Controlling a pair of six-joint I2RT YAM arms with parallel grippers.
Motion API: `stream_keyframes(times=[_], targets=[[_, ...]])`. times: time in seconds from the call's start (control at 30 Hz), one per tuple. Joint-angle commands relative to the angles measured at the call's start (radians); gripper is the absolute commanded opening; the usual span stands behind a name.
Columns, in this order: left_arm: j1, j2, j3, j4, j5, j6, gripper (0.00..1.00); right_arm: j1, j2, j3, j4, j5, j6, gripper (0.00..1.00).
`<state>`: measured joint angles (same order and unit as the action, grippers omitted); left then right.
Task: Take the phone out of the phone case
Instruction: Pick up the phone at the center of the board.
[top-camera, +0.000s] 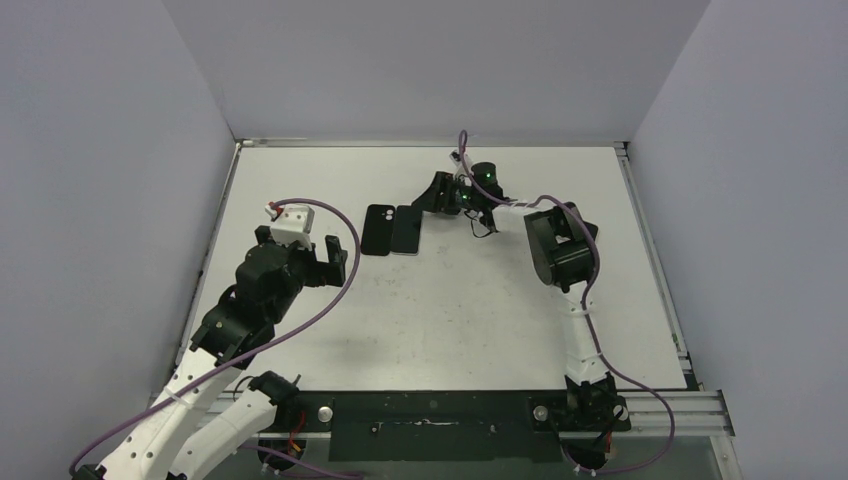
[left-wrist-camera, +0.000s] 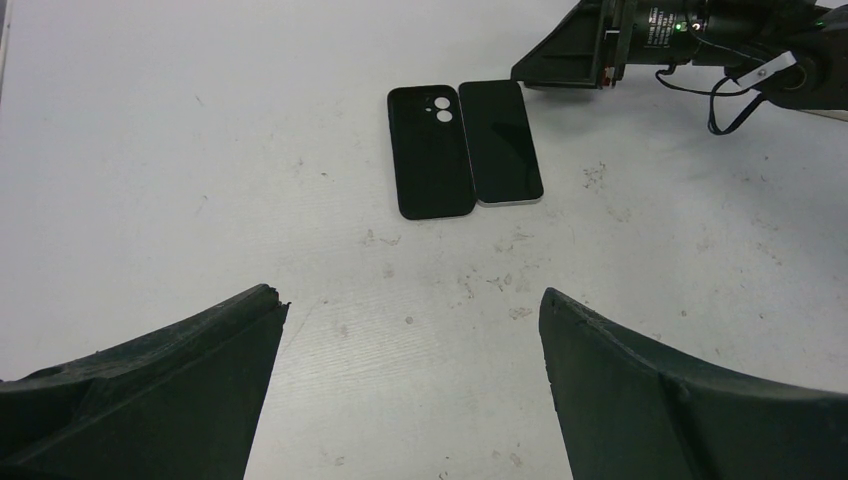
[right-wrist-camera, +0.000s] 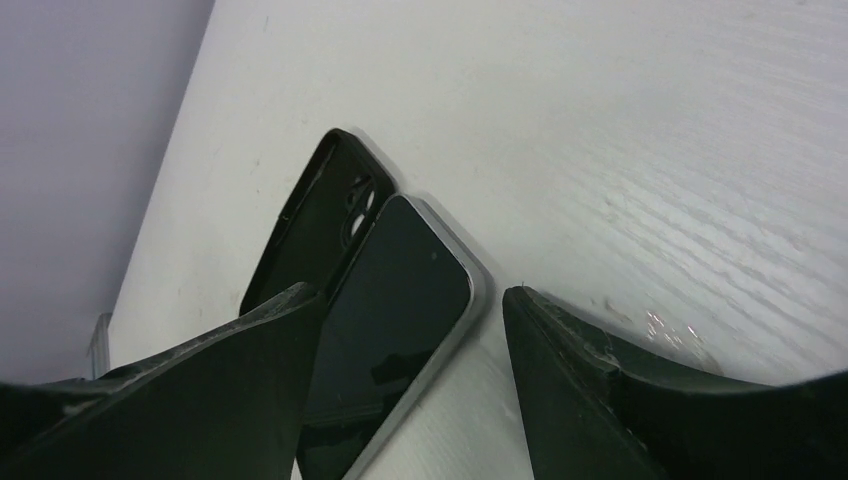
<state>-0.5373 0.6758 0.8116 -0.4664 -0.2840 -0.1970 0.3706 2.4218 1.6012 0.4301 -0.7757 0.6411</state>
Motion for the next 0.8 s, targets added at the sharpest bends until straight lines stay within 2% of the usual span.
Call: stream_keyframes(times=[0.0, 0.07, 0.1, 0.13, 0.3, 0.5, 0.77], targets=[[-0.006, -0.016, 0.006, 0.052, -0.009, 0.012, 0.97, -0.07, -0.162, -0.065, -0.14, 0.1, -0.145, 0.71], [-0.007, -0.019, 0.006, 0.052, -0.008, 0.011, 0.97, -0.115, -0.225, -0.104, -0.177, 0.154, -0.187, 0.82], [-0.007, -0.021, 0.006, 0.053, -0.008, 0.011, 0.97, -0.141, -0.252, -0.121, -0.191, 0.176, -0.208, 0.97], [-0.008, -0.021, 0.007, 0.052, -0.007, 0.011, 0.97, -0.166, -0.281, -0.138, -0.208, 0.197, -0.232, 1.0], [-0.013, -0.02, 0.007, 0.054, -0.002, 0.014, 0.97, -0.294, -0.358, -0.134, -0.352, 0.328, -0.373, 1.0], [-0.015, -0.017, 0.005, 0.056, -0.002, 0.017, 0.97, -0.421, -0.363, -0.053, -0.536, 0.505, -0.497, 1.0], [-0.021, -0.014, 0.006, 0.058, 0.006, 0.019, 0.97, -0.574, -0.338, -0.027, -0.623, 0.463, -0.505, 1.0]])
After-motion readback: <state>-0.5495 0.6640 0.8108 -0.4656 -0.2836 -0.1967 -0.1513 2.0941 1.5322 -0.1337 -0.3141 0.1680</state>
